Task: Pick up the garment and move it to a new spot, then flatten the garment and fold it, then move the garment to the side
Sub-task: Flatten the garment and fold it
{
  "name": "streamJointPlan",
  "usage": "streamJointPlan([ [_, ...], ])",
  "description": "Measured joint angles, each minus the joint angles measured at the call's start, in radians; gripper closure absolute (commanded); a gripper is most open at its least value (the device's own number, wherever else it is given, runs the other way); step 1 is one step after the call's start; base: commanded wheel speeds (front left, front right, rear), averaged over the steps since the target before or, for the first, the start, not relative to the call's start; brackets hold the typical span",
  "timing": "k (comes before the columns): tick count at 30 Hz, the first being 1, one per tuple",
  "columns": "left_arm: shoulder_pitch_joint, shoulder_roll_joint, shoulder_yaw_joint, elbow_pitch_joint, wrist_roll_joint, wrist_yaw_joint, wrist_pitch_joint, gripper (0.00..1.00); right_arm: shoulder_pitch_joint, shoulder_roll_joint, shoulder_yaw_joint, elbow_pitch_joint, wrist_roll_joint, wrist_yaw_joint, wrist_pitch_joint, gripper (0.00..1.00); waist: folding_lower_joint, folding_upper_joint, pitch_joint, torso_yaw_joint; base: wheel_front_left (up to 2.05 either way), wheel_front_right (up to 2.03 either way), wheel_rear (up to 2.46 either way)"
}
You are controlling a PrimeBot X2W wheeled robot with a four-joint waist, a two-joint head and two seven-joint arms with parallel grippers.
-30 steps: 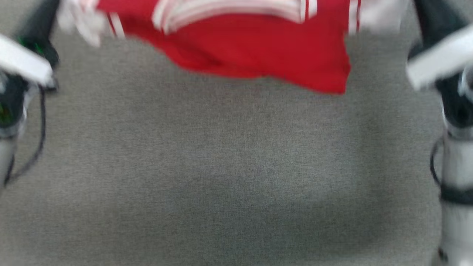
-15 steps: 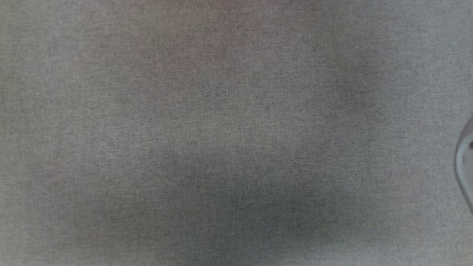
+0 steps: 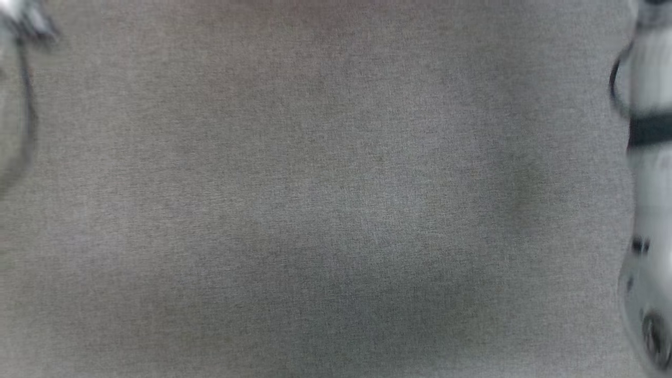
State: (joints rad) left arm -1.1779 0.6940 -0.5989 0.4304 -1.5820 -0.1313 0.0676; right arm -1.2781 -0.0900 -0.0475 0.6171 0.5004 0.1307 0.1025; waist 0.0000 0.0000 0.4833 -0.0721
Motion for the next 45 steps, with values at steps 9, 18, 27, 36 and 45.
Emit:
streamJointPlan([
  [9,0.481,0.037,-0.037,-0.228,-0.058,0.000,-0.038,1.00,0.587,-0.152,0.119,-0.363,0.142,0.000,0.300,1.00,0.0000,0.0000,-0.062,0.020,0.00,0.00,0.00],
  [18,0.840,0.097,-0.050,-0.387,-0.045,0.000,-0.108,1.00,1.097,-0.219,0.019,-0.770,0.194,0.000,0.599,1.00,0.0000,0.0000,-0.127,0.034,0.00,0.00,0.00],
  [27,1.083,0.182,-0.076,-0.532,0.005,0.000,-0.184,1.00,1.384,-0.170,-0.116,-1.006,0.245,0.000,0.810,1.00,0.0000,0.0000,-0.157,0.061,0.00,0.00,0.00],
  [36,1.187,0.218,-0.083,-0.604,0.014,0.000,-0.226,1.00,1.533,-0.133,-0.195,-1.111,0.259,0.000,0.890,1.00,0.0000,0.0000,-0.150,0.089,0.00,0.00,0.00],
  [45,1.132,0.148,-0.127,-0.532,0.031,0.000,-0.182,1.00,1.419,-0.165,-0.095,-0.926,0.182,0.000,0.876,1.00,0.0000,0.0000,-0.139,0.087,0.00,0.00,0.00],
])
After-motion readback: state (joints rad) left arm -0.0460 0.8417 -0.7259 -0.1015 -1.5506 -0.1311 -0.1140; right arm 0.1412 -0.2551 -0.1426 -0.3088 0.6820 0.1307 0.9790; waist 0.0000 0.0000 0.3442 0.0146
